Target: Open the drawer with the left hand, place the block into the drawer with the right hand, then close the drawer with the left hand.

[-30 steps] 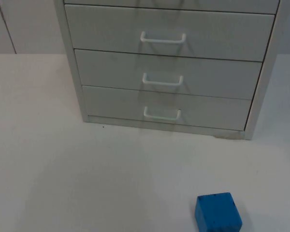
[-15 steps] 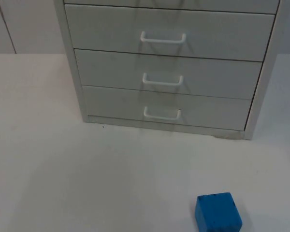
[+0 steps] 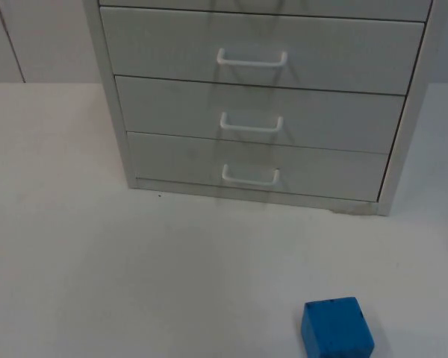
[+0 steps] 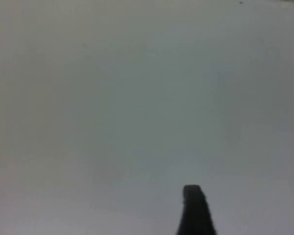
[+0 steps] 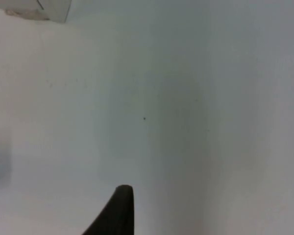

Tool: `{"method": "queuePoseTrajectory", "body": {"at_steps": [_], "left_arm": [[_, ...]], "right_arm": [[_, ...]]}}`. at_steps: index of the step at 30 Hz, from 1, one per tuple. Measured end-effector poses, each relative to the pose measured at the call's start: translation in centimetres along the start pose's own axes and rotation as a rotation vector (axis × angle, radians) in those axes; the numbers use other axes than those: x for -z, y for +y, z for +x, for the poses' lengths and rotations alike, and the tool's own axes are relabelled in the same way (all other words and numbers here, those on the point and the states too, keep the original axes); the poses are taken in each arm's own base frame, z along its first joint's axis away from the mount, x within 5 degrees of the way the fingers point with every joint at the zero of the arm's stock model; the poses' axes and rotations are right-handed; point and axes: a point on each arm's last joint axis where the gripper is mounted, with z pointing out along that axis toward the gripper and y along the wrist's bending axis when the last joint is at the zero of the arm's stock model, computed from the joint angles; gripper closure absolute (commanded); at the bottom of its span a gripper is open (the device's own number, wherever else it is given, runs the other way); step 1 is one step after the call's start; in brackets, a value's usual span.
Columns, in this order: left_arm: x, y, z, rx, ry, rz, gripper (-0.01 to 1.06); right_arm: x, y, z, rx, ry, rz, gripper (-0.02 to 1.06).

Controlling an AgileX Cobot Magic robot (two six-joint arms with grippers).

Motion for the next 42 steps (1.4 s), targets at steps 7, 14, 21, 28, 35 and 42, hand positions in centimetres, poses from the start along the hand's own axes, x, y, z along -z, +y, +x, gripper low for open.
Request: {"method": "queuePoseTrajectory", "body": {"at_steps": [7, 14, 21, 28, 35, 42], "left_arm": [[-1.8, -1.4, -1.2, -0.072, 0.008, 0.211, 0.48], [-3.9, -2.8, -2.3, -0.175, 0.037, 0.345, 0.43], [-5.8, -7.9, -5.0, -0.413, 0.051, 0.435, 0.43], [-7.6, -14.4, -6.6, -0.787, 0.048, 0.371, 0.43], [-10.3, -18.6, -6.2, -1.152, -0.016, 0.244, 0.44], [-14.2, -21.0, -4.7, -1.467, -0.035, 0.152, 0.44]], "right_arm": [[0.0, 0.0, 0.0, 0.0, 0.002, 0.0, -0.01], [0.0, 0.0, 0.0, -0.001, -0.002, -0.002, -0.01], [0.0, 0.0, -0.1, -0.001, -0.008, -0.002, -0.01], [0.0, 0.0, -0.1, -0.001, -0.008, -0.002, -0.01], [0.0, 0.0, -0.1, -0.001, -0.01, -0.002, -0.01], [0.0, 0.0, -0.1, -0.001, -0.016, -0.002, -0.01]]}}
